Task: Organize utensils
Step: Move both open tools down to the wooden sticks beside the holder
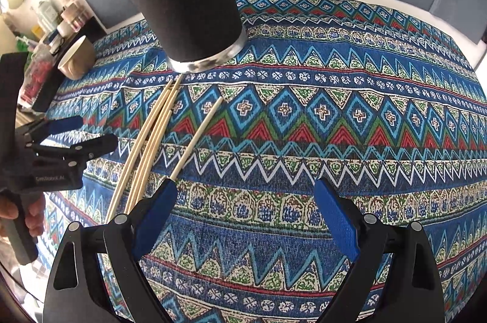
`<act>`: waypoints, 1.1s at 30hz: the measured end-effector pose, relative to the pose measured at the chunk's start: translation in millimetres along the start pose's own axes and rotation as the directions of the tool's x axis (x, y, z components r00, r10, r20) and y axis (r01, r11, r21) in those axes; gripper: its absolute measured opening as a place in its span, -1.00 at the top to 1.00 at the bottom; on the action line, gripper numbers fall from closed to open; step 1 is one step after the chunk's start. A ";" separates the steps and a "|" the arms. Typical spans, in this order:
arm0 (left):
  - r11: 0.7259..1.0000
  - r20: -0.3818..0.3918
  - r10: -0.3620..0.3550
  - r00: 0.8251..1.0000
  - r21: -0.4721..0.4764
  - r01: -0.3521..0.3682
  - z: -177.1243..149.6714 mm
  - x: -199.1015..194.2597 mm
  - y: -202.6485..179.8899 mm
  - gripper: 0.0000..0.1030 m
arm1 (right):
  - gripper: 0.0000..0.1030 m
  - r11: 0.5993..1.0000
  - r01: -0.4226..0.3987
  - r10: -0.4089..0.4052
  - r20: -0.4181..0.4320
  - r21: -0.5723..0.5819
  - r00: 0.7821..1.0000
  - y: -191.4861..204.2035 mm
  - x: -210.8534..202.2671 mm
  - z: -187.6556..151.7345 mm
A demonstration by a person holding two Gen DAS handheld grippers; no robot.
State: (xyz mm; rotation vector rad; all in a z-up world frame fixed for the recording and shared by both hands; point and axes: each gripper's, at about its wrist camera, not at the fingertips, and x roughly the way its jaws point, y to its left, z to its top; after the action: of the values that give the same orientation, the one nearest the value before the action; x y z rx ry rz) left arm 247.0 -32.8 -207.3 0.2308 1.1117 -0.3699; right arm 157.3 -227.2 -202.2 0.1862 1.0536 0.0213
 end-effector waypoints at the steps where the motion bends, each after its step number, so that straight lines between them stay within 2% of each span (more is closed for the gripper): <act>1: 1.000 -0.010 -0.002 1.000 0.006 0.002 2.3 2.7 -2.5 -0.88 | -0.69 1.000 0.007 -0.007 0.000 -0.001 1.000 -0.4 0.1 -1.7; 10: 0.999 -0.098 -0.007 0.995 0.037 0.011 18.3 28.4 -18.7 -0.89 | -0.69 0.999 0.036 -0.036 -0.011 -0.012 0.999 7.1 6.0 -11.0; 13: 0.999 -0.112 -0.035 0.993 0.000 0.035 23.0 35.4 -17.0 -0.90 | -0.69 0.999 0.046 -0.046 -0.008 -0.026 0.999 13.5 7.5 -9.6; 17: 0.999 -0.109 -0.029 0.994 -0.024 0.026 26.3 42.6 -10.0 -0.91 | -0.69 0.998 0.047 -0.048 -0.009 -0.041 0.999 21.8 10.1 -7.9; 23: 1.000 -0.113 -0.011 0.994 0.011 0.013 30.7 49.4 -16.8 -0.92 | -0.69 0.996 0.063 -0.064 -0.007 -0.063 0.998 34.0 16.1 -4.2; 28: 1.000 -0.121 0.004 0.993 0.006 -0.003 35.7 53.6 -33.9 -0.92 | -0.69 0.989 0.106 -0.108 -0.013 -0.098 0.994 47.7 24.1 0.3; 30: 1.000 -0.125 0.002 0.992 0.008 -0.001 38.2 55.3 -32.6 -0.92 | -0.69 0.984 0.134 -0.138 -0.025 -0.114 0.990 52.2 29.0 2.2; 33: 1.000 -0.126 0.006 0.992 -0.004 -0.007 40.5 56.8 -26.8 -0.92 | -0.69 0.985 0.136 -0.140 -0.032 -0.104 0.990 54.2 33.2 5.7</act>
State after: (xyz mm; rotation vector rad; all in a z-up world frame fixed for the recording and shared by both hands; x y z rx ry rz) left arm 292.0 -81.9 -241.2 0.2568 1.2354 -0.3510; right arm 182.6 -171.2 -219.3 0.0207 1.0996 -0.0465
